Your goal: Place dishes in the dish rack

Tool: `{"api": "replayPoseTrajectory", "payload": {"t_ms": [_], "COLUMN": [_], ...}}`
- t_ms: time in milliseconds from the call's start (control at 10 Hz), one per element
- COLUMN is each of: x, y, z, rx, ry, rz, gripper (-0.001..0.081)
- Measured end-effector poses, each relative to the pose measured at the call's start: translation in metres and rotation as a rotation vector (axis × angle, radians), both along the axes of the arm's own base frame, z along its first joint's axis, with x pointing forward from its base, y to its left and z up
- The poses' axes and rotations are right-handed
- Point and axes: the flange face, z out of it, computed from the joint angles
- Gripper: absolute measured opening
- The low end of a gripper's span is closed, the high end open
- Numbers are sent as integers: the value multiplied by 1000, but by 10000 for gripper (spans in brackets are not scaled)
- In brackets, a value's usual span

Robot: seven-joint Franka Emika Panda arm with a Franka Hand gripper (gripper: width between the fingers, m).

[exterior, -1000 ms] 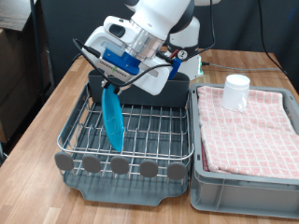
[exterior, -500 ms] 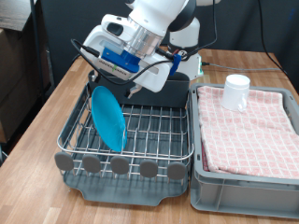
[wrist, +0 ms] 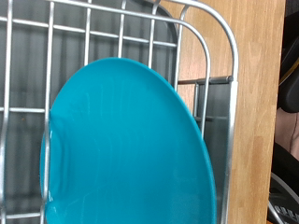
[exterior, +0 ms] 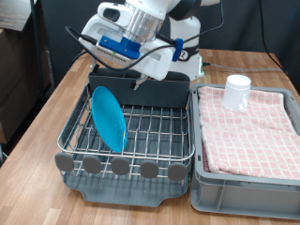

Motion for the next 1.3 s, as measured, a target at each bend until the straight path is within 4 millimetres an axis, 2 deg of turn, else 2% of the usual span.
{"api": "replayPoseTrajectory", "payload": {"t_ms": [400, 700, 1000, 1300], "x": [1, 5, 15, 18], "y": [3, 9, 37, 83], "z": [39, 41, 62, 74], "rx": [-11, 19, 67, 148], "ry": [12, 30, 93, 151], "rz": [14, 26, 23, 25], "gripper": [803, 803, 803, 803]}}
